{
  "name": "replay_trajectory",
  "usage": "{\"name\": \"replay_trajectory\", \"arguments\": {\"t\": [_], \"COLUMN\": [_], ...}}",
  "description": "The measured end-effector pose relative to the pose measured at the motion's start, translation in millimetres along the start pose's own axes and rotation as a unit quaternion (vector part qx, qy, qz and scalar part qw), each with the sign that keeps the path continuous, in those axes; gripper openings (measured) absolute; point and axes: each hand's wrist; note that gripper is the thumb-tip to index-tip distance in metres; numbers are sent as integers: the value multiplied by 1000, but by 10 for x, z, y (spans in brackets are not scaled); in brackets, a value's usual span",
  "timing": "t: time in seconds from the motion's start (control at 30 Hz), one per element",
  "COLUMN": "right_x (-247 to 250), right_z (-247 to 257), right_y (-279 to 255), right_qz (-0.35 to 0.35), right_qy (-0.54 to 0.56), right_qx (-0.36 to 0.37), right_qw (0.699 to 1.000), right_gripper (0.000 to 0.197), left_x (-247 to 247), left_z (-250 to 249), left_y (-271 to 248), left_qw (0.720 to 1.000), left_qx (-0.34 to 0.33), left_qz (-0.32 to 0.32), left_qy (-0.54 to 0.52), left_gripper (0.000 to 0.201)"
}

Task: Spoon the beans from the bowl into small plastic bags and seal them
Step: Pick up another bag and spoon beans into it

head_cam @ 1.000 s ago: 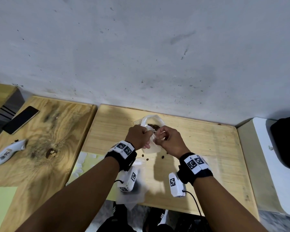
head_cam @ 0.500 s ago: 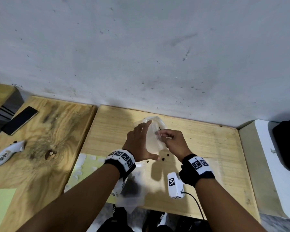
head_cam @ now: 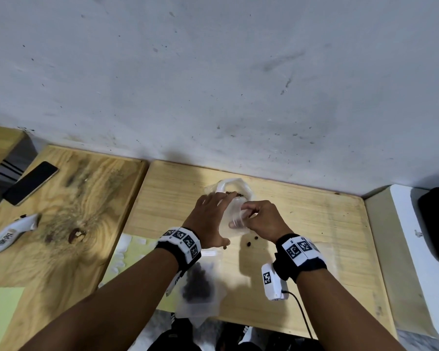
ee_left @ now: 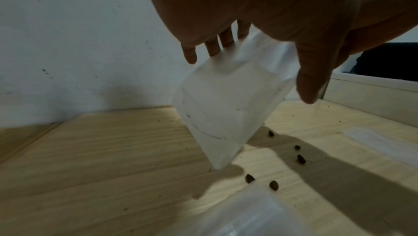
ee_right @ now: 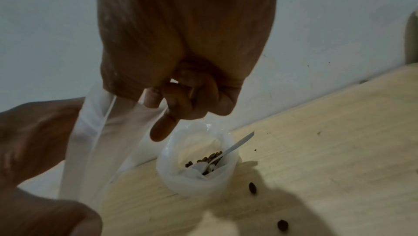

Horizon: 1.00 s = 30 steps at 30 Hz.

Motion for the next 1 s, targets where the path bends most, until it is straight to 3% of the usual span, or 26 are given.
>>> {"name": "replay_trajectory", "arguments": {"t": [0.07, 0.2, 0.3, 0.4, 0.6, 0.7, 0.77, 0.83, 1.0], "right_x": [-16, -52, -60, -74, -106, -14, 78, 169, 247], "right_z": [-17, -145, -174, -204, -212, -230, -338, -451, -678], "right_y": [24, 105, 118, 115, 123, 143, 151, 152, 274], "right_qz": [4, 24, 17, 21, 16, -78, -190, -233, -98], "right_qy": [-24, -79, -71, -35, 3, 81, 34, -37, -99], "right_qx": [3, -4, -1, -21, -53, -85, -96, -129, -238], "right_qw": [1000, 997, 997, 999, 998, 990, 977, 963, 961], "right_gripper": [14, 40, 48, 32, 27, 20, 16, 20, 67], "left_x": [0, -26, -52, -29, -51, -54, -56, -48, -36], "left_z": [9, -5, 12, 45, 124, 199, 272, 328, 318], "left_y": [8, 30, 41, 64, 139, 194, 234, 270, 384], "left_qw": [1000, 999, 995, 992, 987, 970, 944, 915, 891], "left_qx": [9, 3, 9, 27, 72, 147, 213, 261, 272], "left_qz": [5, -1, 1, 11, 59, 66, 71, 78, 120], "left_qy": [-9, -44, -95, -121, -134, -181, -242, -297, -344], "left_gripper": [124, 120, 101, 83, 83, 84, 88, 86, 87]}}
Point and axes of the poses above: each hand's wrist, its own y-axis towards the middle knuckle, its own x-axis out of the back of the hand, z = x × y, and after that the axes turned 12 degrees about x, right-handed
